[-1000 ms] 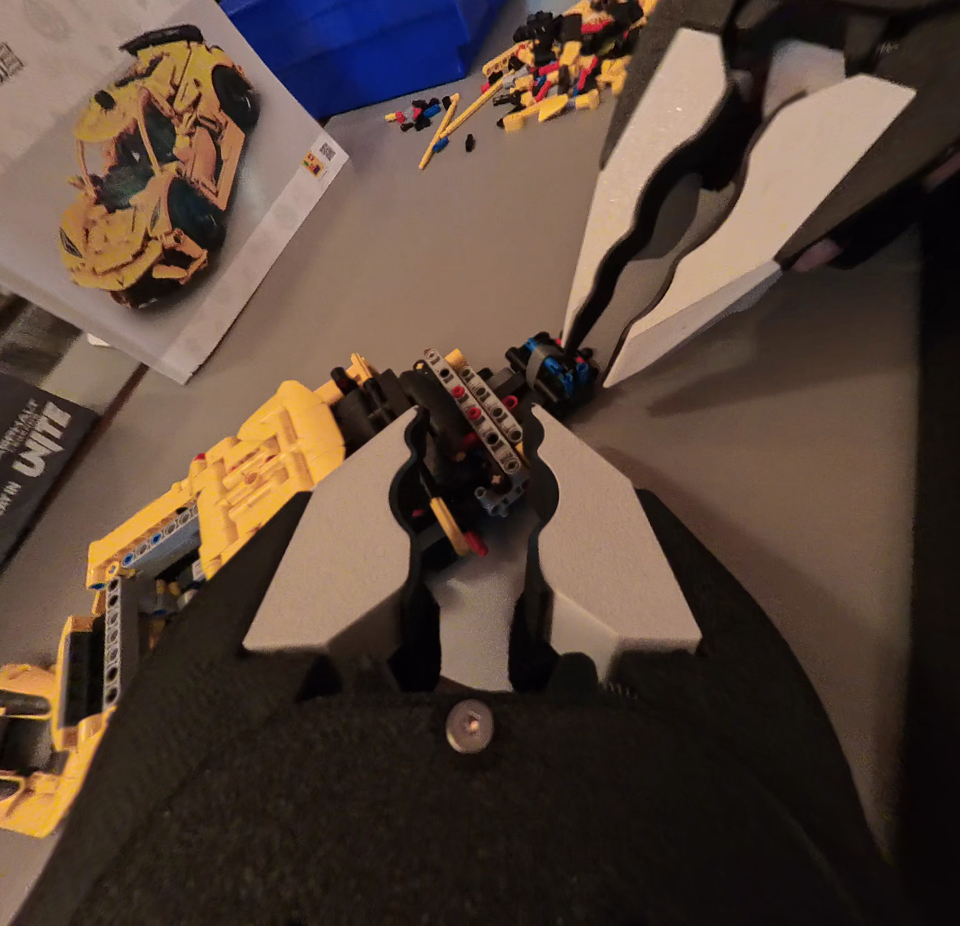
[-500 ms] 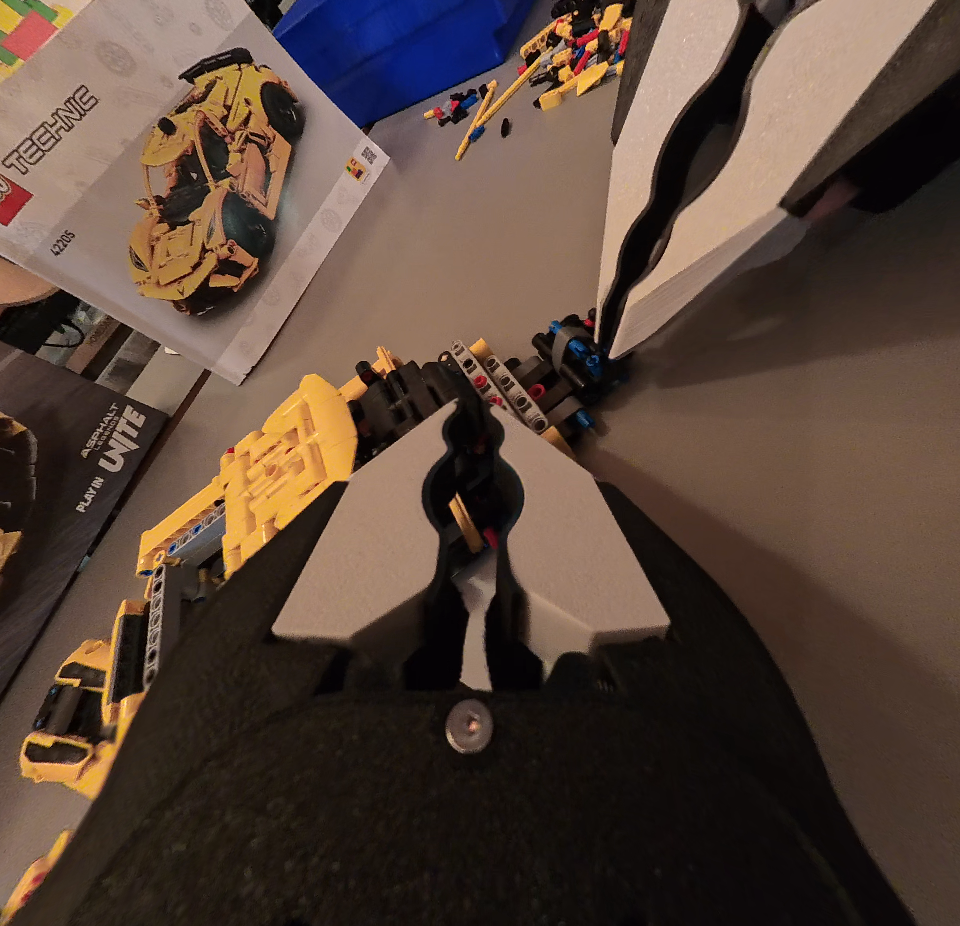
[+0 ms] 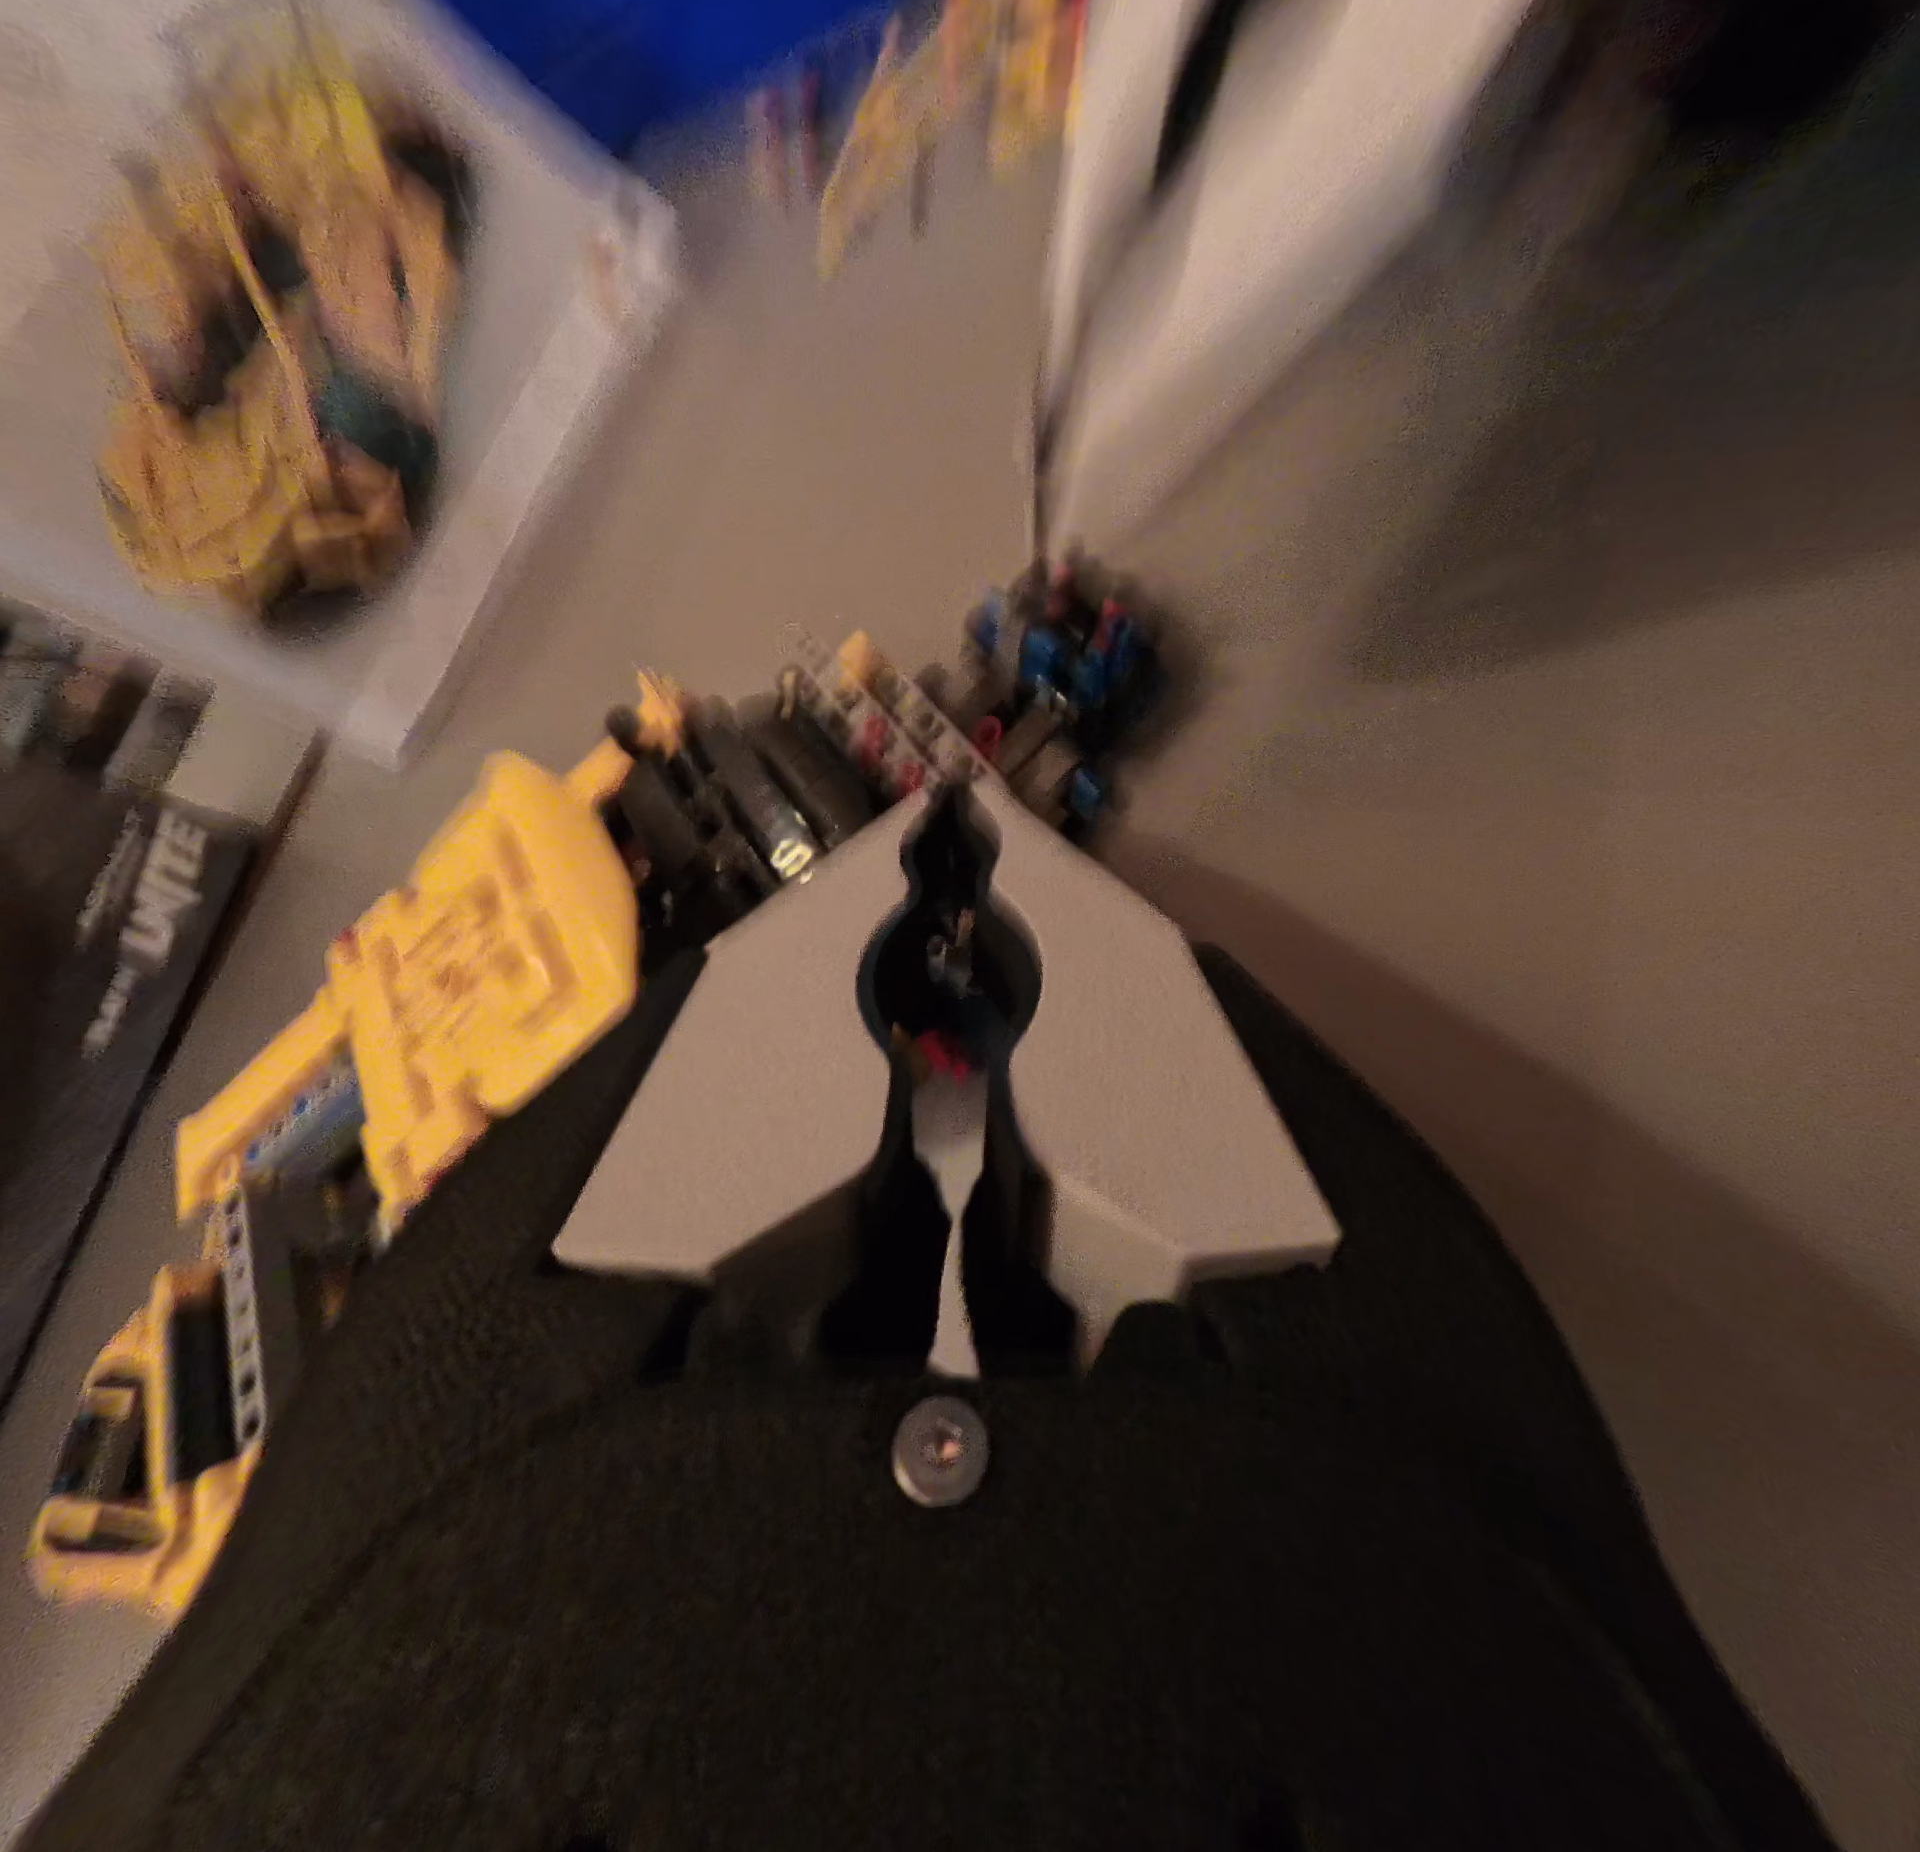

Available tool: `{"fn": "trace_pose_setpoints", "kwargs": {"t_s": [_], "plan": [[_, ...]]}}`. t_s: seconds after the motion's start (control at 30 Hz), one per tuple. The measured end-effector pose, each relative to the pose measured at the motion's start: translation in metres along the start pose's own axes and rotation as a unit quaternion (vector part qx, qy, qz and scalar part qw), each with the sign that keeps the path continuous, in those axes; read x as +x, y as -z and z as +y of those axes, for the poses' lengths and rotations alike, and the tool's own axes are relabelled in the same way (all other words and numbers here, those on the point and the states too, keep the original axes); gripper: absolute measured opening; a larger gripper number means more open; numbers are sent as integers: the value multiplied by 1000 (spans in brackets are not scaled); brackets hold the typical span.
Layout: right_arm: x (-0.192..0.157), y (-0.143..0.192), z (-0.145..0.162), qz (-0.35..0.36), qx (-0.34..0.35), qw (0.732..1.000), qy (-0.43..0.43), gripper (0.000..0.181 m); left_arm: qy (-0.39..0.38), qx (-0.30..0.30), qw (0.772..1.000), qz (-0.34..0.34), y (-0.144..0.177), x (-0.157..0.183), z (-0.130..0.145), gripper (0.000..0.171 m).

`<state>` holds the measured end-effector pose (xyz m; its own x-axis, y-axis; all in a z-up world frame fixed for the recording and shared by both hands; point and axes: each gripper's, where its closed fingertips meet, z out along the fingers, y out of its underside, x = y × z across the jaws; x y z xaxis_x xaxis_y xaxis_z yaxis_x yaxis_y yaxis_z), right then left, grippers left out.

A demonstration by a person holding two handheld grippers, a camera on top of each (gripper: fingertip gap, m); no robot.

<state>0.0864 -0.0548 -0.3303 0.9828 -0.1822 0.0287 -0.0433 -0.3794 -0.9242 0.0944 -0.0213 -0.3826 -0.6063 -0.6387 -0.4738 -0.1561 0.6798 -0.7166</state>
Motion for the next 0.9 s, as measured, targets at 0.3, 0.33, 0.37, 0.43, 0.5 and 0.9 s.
{"fn": "trace_pose_setpoints", "kwargs": {"t_s": [0.3, 0.33, 0.37, 0.43, 0.5, 0.9], "plan": [[16, -11, 32, -4, -66, 996, -57, 0, 20, 22, 1000, 4, 1, -2, -5, 0], [15, -14, 34, 2, -74, 997, -38, 0, 23, 23, 999, 6, 1, -2, -5, 0], [12, -15, 33, 4, -70, 997, -21, 0, 21, 23, 999, 5, 1, -2, -4, 0], [9, -17, 37, 13, -80, 997, 4, 15, 18, 24, 1000, 3, 1, -2, -5, 0], [5, -21, 45, 14, -109, 994, 25, 20, 21, 24, 999, 5, 1, -2, -5, 0], [14, -18, 38, 49, -81, 995, 24, 14, 19, 38, 999, -4, 7, -5, -7, 0]]}}
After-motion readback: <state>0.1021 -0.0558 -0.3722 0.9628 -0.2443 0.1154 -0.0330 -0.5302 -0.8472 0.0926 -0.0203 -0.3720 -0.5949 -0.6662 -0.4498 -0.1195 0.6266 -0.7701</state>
